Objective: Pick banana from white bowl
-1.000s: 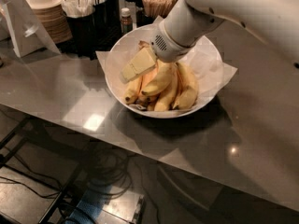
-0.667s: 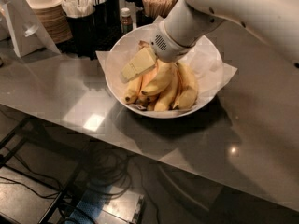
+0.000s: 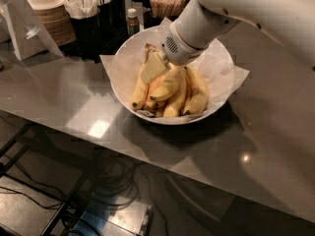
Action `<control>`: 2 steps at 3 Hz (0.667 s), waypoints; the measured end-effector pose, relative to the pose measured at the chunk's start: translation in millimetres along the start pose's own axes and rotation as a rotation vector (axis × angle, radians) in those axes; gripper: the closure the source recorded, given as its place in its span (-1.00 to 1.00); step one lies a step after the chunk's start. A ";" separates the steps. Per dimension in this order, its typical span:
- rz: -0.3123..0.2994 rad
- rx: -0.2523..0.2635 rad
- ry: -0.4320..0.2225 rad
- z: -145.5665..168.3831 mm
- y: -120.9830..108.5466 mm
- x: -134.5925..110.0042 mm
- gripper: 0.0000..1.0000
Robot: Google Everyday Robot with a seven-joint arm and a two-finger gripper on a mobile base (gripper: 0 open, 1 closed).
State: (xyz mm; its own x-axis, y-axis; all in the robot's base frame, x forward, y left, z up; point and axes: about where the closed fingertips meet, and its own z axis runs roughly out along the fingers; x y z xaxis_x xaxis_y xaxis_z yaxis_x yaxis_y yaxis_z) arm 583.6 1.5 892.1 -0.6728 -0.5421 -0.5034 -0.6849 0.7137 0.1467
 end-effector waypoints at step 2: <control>-0.021 -0.118 -0.037 -16.2 -6.6 -2.3 0.77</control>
Offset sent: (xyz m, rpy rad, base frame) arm -0.0122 -0.0120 0.0783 0.3471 0.0073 0.3081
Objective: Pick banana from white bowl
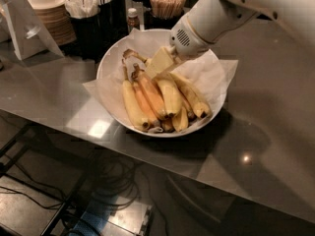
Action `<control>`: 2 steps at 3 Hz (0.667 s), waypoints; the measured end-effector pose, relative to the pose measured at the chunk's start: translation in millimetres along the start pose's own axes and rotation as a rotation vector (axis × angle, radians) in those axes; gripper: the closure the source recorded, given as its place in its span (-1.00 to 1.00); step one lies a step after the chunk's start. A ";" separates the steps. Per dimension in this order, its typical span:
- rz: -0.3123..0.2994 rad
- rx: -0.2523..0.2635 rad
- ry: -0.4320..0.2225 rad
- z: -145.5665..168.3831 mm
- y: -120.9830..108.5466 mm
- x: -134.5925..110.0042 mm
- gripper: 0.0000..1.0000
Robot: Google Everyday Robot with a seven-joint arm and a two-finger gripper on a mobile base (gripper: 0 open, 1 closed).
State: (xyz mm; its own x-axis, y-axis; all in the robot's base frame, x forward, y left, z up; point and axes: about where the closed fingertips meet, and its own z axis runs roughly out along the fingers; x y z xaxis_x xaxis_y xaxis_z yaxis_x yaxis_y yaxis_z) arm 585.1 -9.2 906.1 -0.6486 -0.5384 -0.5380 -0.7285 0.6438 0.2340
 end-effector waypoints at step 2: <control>-0.151 -0.238 -0.158 -70.2 16.5 -32.5 1.00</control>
Offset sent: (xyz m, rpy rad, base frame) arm -0.0099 -0.0274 0.1262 0.3615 -0.0960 0.3070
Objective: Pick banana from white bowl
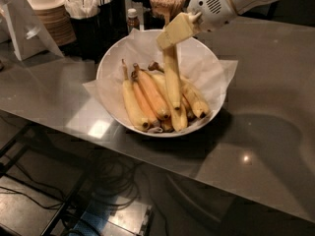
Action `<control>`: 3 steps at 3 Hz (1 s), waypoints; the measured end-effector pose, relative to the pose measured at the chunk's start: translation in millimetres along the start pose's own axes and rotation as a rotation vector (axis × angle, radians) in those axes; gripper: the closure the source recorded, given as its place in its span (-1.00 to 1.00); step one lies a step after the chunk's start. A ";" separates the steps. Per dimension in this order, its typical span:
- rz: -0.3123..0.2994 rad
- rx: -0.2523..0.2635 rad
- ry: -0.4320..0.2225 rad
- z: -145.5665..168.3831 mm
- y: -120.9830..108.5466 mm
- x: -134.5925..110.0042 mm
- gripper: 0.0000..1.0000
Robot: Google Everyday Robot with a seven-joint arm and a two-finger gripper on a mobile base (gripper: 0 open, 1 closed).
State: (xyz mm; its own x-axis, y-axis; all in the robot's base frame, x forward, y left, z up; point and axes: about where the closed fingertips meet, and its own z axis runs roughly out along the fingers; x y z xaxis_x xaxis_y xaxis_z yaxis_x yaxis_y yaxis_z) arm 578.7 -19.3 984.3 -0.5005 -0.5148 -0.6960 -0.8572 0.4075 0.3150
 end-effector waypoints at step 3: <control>0.172 0.181 -0.178 -99.8 -86.2 -11.4 1.00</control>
Offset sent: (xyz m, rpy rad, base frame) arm 0.0851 -0.1267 0.0630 0.0905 -0.0497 -0.3418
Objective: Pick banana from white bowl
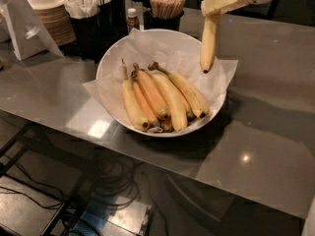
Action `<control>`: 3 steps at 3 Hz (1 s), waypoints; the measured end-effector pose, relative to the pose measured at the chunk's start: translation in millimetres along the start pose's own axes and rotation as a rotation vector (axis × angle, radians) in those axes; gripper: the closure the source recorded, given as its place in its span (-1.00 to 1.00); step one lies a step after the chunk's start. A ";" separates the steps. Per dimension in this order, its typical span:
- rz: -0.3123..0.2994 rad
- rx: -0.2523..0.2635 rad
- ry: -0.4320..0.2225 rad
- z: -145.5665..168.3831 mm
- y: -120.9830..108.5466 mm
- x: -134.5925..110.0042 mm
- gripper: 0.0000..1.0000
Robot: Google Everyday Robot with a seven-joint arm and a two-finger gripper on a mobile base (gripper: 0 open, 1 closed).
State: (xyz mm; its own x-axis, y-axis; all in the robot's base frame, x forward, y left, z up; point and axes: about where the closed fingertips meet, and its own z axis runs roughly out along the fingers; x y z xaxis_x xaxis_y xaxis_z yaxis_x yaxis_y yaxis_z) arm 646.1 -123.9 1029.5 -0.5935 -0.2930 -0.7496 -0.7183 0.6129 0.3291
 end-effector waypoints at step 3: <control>-0.352 -0.114 -0.010 -101.7 123.6 18.6 1.00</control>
Offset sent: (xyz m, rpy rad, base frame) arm -0.1824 0.0077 0.1019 -0.0818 -0.3060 0.4380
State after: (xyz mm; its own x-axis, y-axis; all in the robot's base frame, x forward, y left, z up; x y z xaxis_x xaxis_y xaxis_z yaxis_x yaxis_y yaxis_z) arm 509.4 -128.2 1114.6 -0.2998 -0.4641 -0.8335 -0.9140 0.3900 0.1117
